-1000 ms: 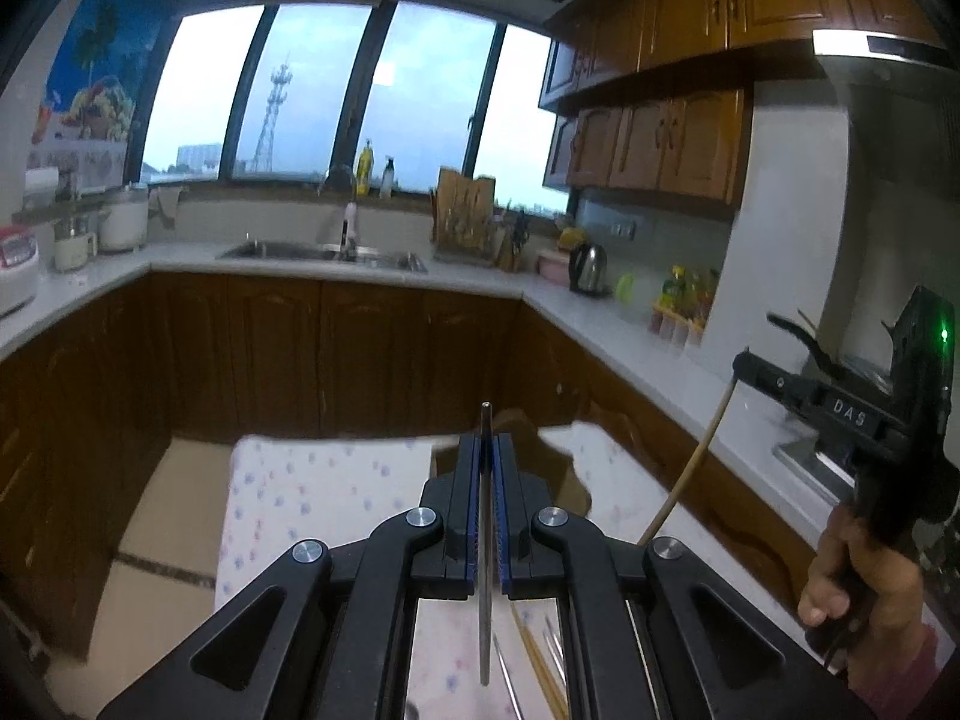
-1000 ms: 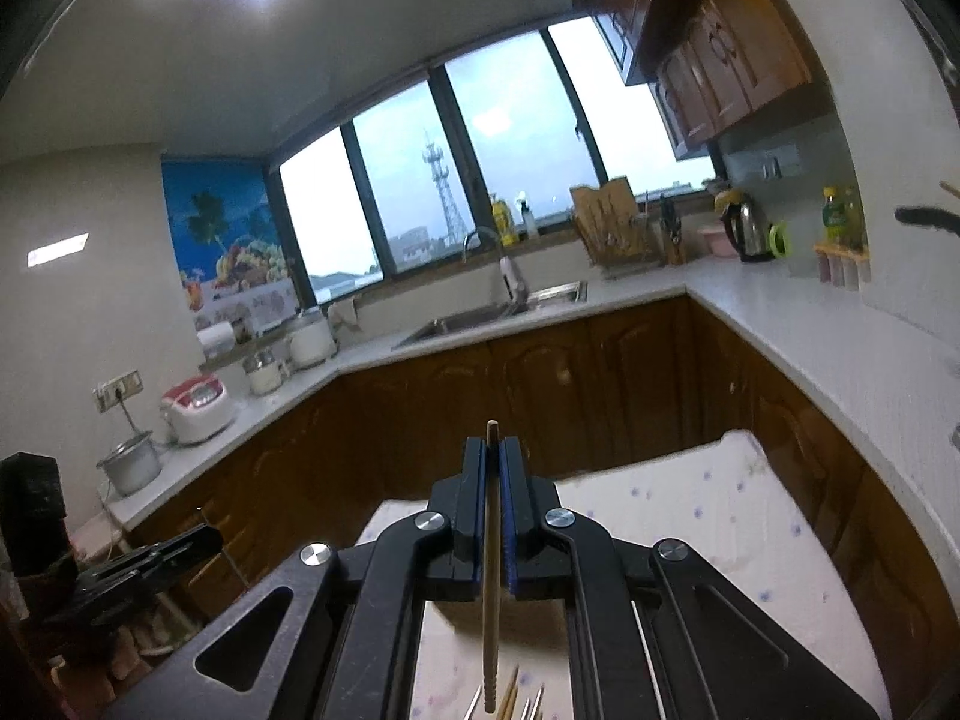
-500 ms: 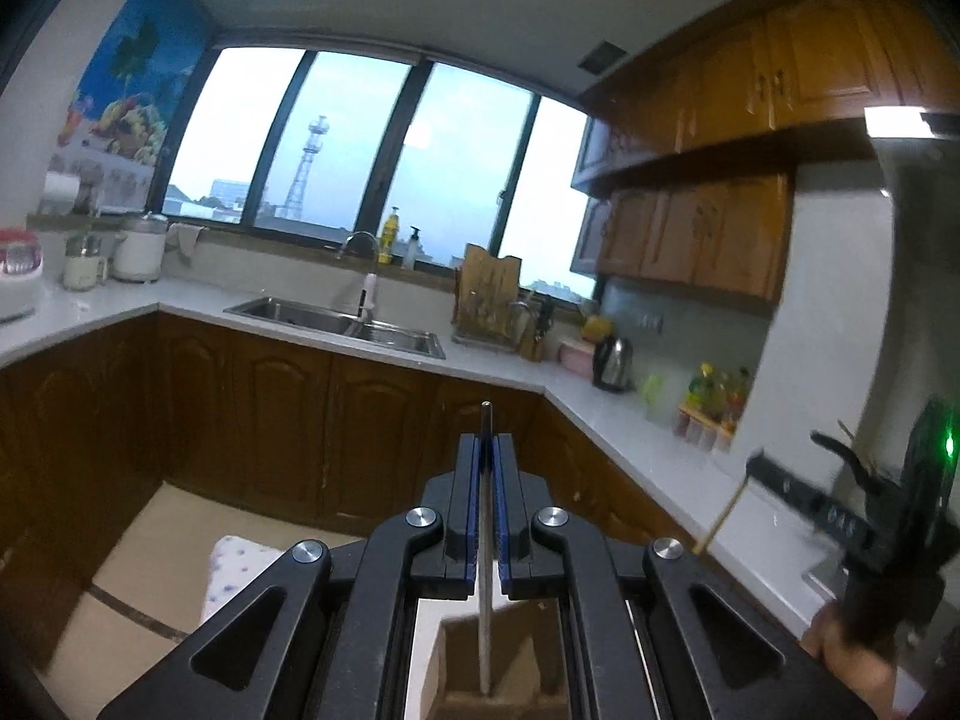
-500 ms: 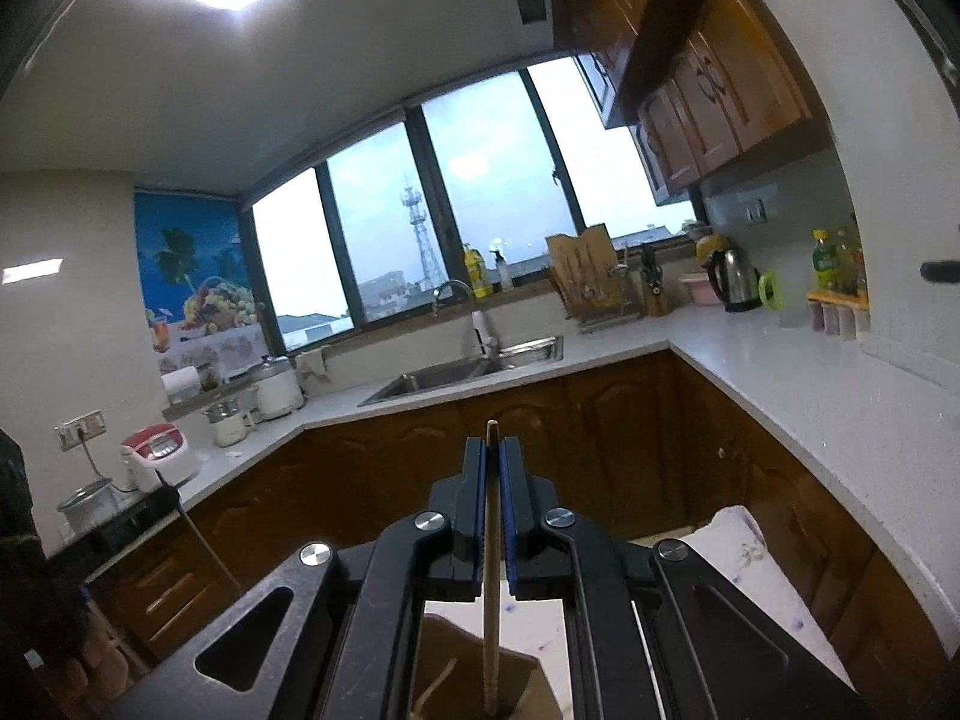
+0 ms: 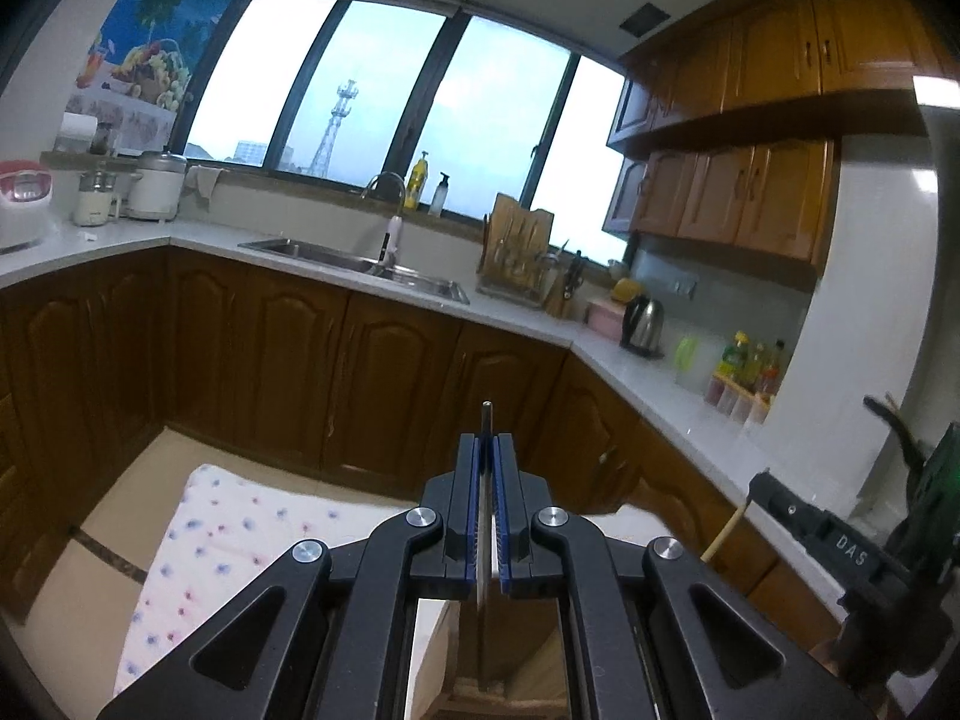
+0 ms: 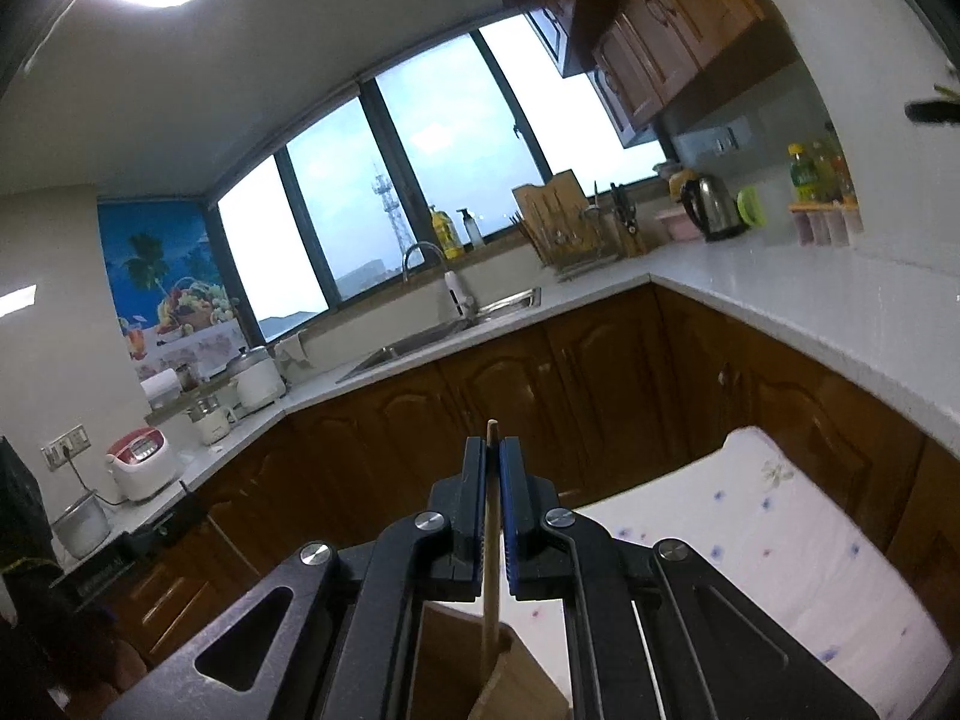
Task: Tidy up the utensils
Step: 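Lift both chopsticks and carry them down into the wooden utensil holder, then open both grippers to drop the chopsticks into the holder, then withdraw, then grasp another metal chopstick with the left gripper while the right gripper grasps a bamboo chopstick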
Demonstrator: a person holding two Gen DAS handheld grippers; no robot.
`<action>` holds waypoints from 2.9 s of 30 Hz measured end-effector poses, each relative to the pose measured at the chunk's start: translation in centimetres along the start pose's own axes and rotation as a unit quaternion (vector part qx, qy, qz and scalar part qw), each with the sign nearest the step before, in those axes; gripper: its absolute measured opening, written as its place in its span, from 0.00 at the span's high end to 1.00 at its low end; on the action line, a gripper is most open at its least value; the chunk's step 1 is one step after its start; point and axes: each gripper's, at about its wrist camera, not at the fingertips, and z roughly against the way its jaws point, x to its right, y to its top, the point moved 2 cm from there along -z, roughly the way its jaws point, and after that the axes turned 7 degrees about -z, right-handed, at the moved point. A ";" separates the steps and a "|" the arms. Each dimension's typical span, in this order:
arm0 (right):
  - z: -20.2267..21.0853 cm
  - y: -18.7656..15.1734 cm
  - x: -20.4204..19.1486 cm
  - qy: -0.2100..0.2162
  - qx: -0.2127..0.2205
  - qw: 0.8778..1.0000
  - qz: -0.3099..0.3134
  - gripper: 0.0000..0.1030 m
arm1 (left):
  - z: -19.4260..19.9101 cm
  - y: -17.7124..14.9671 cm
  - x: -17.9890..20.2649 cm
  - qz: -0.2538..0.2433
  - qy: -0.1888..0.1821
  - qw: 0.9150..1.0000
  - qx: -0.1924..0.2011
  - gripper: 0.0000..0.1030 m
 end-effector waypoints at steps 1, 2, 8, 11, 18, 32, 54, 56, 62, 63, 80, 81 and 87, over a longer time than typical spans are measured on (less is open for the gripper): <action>-0.1 -0.3 0.1 -0.002 -0.003 1.000 0.000 0.96 | -0.7 -0.8 0.2 -0.004 0.001 1.000 -0.005 0.97; -0.3 -0.5 0.1 -0.002 -0.007 1.000 0.001 0.96 | -1.1 -0.4 0.4 -0.006 0.001 1.000 -0.008 0.97; -0.2 -0.7 -0.1 -0.002 -0.007 1.000 0.007 0.96 | -1.7 0.8 0.9 -0.022 0.006 1.000 -0.011 0.97; -0.3 -0.6 -0.2 -0.001 -0.012 1.000 0.007 0.96 | -1.4 1.7 1.2 -0.024 0.005 1.000 -0.015 0.97; -1.1 -0.6 0.6 -0.008 -0.031 0.999 -0.001 0.95 | 1.1 2.2 0.4 -0.033 0.005 0.999 -0.027 0.97; 0.9 -0.1 1.6 0.009 -0.031 0.999 -0.031 0.30 | 3.6 3.1 0.1 -0.031 0.013 0.999 -0.027 0.47; 11.9 -5.3 0.4 0.020 -0.073 0.997 -0.010 0.05 | 16.2 0.2 1.1 -0.019 0.032 0.996 -0.080 0.14; 13.3 -6.1 0.5 0.013 -0.078 0.997 -0.003 0.05 | 17.2 0.0 1.0 -0.017 0.030 0.996 -0.087 0.14; 16.5 -7.6 1.3 -0.014 -0.080 0.997 0.016 0.05 | 20.2 -1.1 1.0 -0.014 0.032 0.994 -0.104 0.13; 17.0 -7.9 1.5 -0.018 -0.081 0.996 0.019 0.05 | 20.7 -1.3 0.8 -0.016 0.032 0.994 -0.105 0.13; 19.5 -10.2 4.1 -0.045 -0.115 0.992 0.024 0.05 | 23.4 -2.1 2.3 -0.029 0.016 0.989 -0.145 0.13; 19.5 -10.3 4.1 -0.044 -0.116 0.992 0.024 0.05 | 23.3 -2.1 2.4 -0.030 0.016 0.988 -0.148 0.14; 18.4 -10.8 4.0 -0.041 -0.131 0.990 0.027 0.06 | 22.5 -2.3 2.8 -0.036 0.016 0.985 -0.168 0.14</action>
